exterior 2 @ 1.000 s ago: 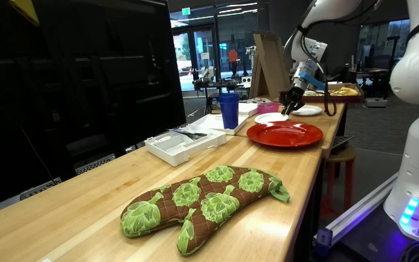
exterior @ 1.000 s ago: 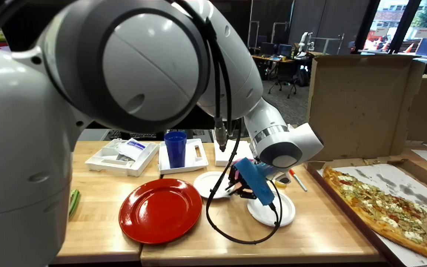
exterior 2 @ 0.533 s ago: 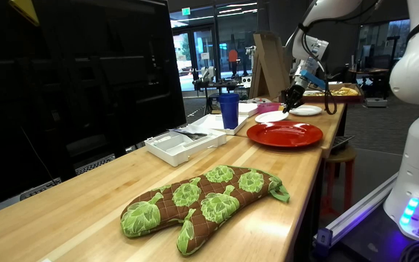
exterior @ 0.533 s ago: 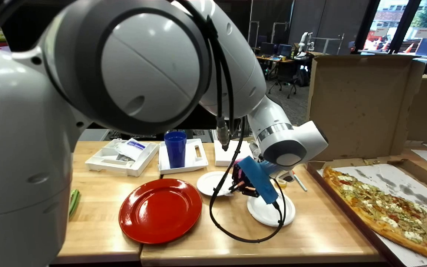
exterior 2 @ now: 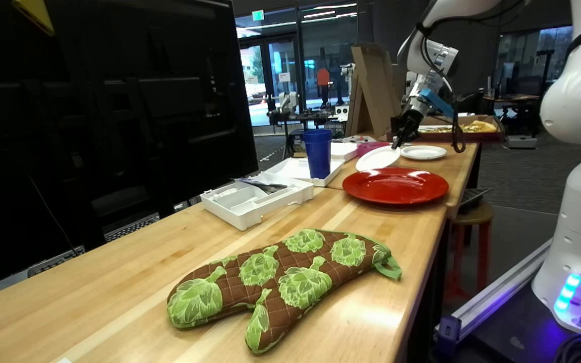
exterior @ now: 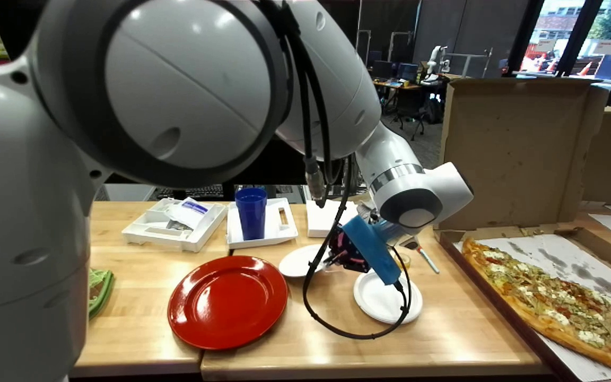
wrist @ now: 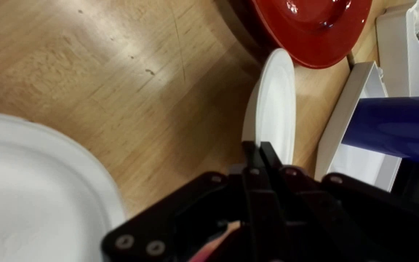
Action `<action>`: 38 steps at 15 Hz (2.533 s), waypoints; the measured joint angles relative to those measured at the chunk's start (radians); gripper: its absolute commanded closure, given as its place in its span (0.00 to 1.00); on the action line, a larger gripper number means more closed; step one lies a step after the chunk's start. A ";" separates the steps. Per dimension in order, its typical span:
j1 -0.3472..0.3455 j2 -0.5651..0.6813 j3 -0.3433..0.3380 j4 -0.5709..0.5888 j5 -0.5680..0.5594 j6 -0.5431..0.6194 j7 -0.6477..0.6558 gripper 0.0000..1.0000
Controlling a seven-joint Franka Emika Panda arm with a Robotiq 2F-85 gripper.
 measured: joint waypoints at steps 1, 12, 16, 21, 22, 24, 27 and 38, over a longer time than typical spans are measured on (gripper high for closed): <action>0.000 -0.011 -0.002 -0.002 0.000 -0.004 -0.002 0.99; 0.000 -0.105 -0.032 -0.060 0.057 -0.044 -0.086 0.99; 0.000 -0.141 -0.048 -0.101 0.063 -0.102 -0.167 0.99; 0.000 -0.163 -0.064 -0.156 0.046 -0.197 -0.302 0.99; 0.000 -0.165 -0.064 -0.165 0.033 -0.210 -0.326 0.99; 0.002 -0.165 -0.064 -0.175 -0.003 -0.230 -0.363 0.99; 0.014 -0.168 -0.063 -0.194 -0.066 -0.232 -0.387 0.99; 0.100 -0.221 -0.027 -0.260 -0.298 -0.122 -0.382 0.99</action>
